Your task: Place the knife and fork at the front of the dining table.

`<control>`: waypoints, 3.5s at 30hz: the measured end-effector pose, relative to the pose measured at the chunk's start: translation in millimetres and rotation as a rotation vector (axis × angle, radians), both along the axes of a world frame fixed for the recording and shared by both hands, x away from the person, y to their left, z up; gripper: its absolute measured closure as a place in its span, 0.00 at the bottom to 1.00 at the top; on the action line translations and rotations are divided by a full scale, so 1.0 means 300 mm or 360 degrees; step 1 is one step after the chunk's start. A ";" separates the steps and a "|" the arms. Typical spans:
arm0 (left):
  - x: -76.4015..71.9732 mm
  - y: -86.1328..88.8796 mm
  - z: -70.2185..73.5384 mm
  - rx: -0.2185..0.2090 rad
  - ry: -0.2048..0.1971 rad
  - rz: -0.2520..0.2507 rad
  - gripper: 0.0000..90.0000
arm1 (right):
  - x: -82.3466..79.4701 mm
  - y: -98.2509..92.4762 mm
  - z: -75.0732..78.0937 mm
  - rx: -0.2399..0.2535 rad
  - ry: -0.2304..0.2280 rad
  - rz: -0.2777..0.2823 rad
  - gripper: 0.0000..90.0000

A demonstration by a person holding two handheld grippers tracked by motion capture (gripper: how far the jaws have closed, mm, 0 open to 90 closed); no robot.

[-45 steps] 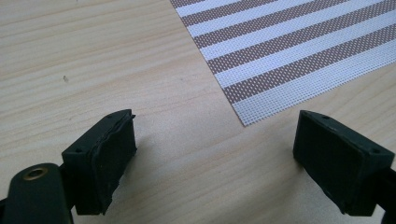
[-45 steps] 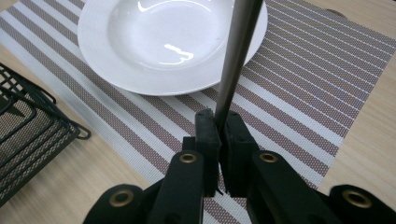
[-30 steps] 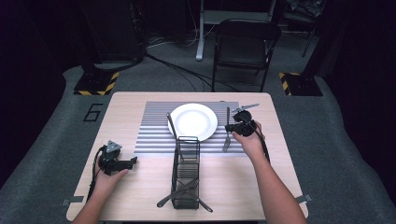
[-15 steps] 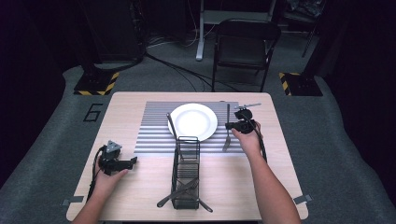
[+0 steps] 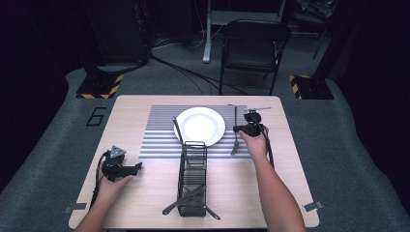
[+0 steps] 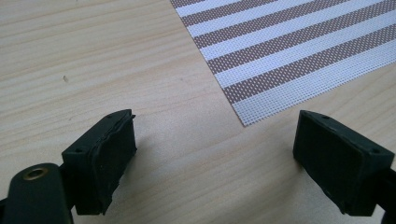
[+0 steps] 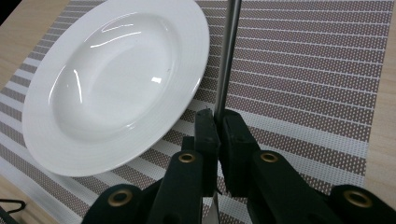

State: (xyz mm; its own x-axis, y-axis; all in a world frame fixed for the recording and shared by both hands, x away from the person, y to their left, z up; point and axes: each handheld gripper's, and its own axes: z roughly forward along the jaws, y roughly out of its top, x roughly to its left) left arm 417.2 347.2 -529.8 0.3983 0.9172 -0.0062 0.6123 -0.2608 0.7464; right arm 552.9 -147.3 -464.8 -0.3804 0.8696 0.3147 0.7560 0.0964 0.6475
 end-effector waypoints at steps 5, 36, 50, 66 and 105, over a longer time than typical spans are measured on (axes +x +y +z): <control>0.000 0.000 0.000 -0.0002 -0.0001 0.0001 0.14 | 0.012 -0.009 -0.018 0.0079 0.0045 -0.0084 0.96; 0.000 0.000 0.000 -0.0001 0.0000 0.0001 0.14 | 0.071 -0.002 -0.081 0.0199 0.0218 -0.0287 0.97; 0.000 0.000 0.000 0.0000 0.0001 0.0000 0.14 | 0.085 0.002 -0.115 0.0217 0.0267 -0.0393 0.96; -0.001 0.000 0.002 0.0000 0.0011 -0.0013 0.14 | 0.088 0.003 -0.135 0.0190 0.0303 -0.0418 0.95; -0.001 0.000 0.002 0.0002 0.0016 -0.0018 0.14 | 0.057 -0.041 -0.096 0.0114 0.0237 -0.0421 0.88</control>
State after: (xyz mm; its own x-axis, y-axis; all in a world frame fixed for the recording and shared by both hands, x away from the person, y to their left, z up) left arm 417.0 347.3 -529.1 0.4088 0.9126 -0.0090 0.6165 -0.2689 0.7400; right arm 570.1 -159.5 -493.6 -0.0889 0.9060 0.4139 0.8359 -0.1581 0.5256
